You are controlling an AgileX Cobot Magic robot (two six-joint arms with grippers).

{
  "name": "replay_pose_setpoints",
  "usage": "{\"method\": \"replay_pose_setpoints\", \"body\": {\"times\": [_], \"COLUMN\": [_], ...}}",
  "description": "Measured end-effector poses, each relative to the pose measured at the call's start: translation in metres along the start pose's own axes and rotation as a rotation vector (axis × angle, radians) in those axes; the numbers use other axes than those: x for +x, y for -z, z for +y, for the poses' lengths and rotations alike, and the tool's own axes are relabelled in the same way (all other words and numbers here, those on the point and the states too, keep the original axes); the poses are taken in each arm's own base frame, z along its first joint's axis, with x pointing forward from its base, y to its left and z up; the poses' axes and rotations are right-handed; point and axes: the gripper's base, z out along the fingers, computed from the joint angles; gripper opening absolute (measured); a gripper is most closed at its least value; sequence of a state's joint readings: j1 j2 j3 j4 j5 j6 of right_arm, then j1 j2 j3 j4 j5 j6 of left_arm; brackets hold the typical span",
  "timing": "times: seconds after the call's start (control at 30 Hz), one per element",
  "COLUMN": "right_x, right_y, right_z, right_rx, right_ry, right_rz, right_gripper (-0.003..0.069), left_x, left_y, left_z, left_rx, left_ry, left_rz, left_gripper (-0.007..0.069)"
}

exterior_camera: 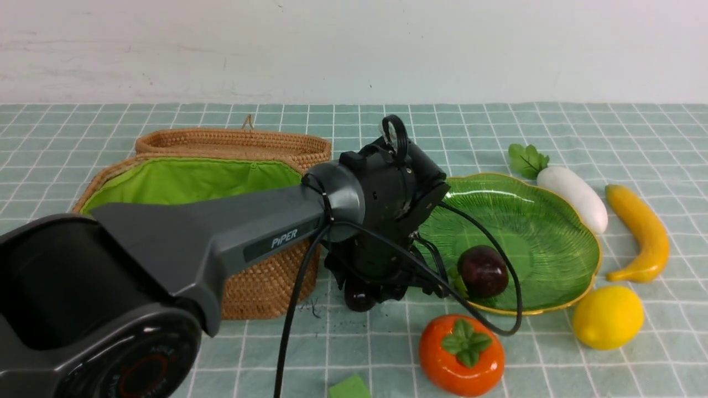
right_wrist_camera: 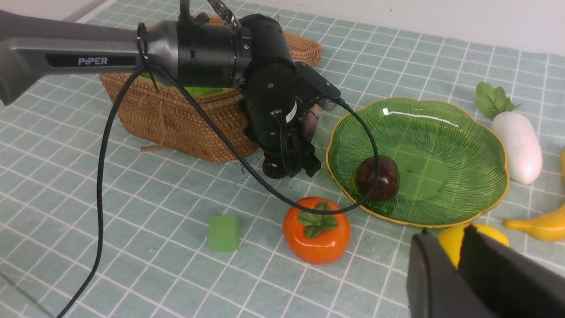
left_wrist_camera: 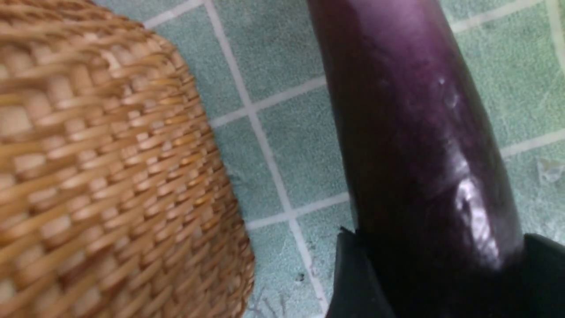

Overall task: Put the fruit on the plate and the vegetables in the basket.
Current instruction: Use the left arm to grab an eggplant and put it into the left basket

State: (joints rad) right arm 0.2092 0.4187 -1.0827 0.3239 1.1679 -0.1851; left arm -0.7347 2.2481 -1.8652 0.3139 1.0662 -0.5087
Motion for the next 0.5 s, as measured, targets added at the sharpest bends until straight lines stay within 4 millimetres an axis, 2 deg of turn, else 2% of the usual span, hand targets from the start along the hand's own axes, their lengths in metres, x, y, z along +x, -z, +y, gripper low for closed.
{"method": "replay_pose_setpoints", "body": {"times": [0.07,0.2,0.27,0.3,0.37,0.47,0.5], "right_x": [0.0,0.0,-0.001,-0.001,-0.003,-0.006,-0.008], "right_y": [0.0,0.0,0.0,0.0,0.0,0.0,0.0], "right_z": [0.0,0.0,0.0,0.0,0.0,-0.001,-0.001], "right_rx": [0.0,0.0,0.001,0.001,0.003,0.01,0.013], "right_ry": [0.0,0.0,-0.001,-0.001,-0.002,0.01,0.018], "right_rz": [0.0,-0.004,-0.015,-0.015,-0.036,-0.071,-0.084], "right_gripper": [0.0113,0.0118,0.0118,0.0118,0.0118,0.0119,0.0119], "left_x": [-0.002,-0.012,-0.012,-0.012,-0.005,0.008,0.016], "left_y": [0.004,0.05,0.083,0.087,0.137,0.18,0.194], "left_z": [0.001,0.001,0.0,-0.002,0.0,0.015,0.027], "left_rx": [-0.002,0.012,0.037,0.04,0.08,0.11,0.102], "left_ry": [0.006,-0.001,-0.042,-0.06,-0.18,-0.274,-0.326], "left_rz": [-0.002,-0.049,-0.094,-0.099,-0.184,-0.247,-0.269], "left_gripper": [0.0426,0.0426,0.0426,0.0426,0.0426,0.0426,0.0426]}}
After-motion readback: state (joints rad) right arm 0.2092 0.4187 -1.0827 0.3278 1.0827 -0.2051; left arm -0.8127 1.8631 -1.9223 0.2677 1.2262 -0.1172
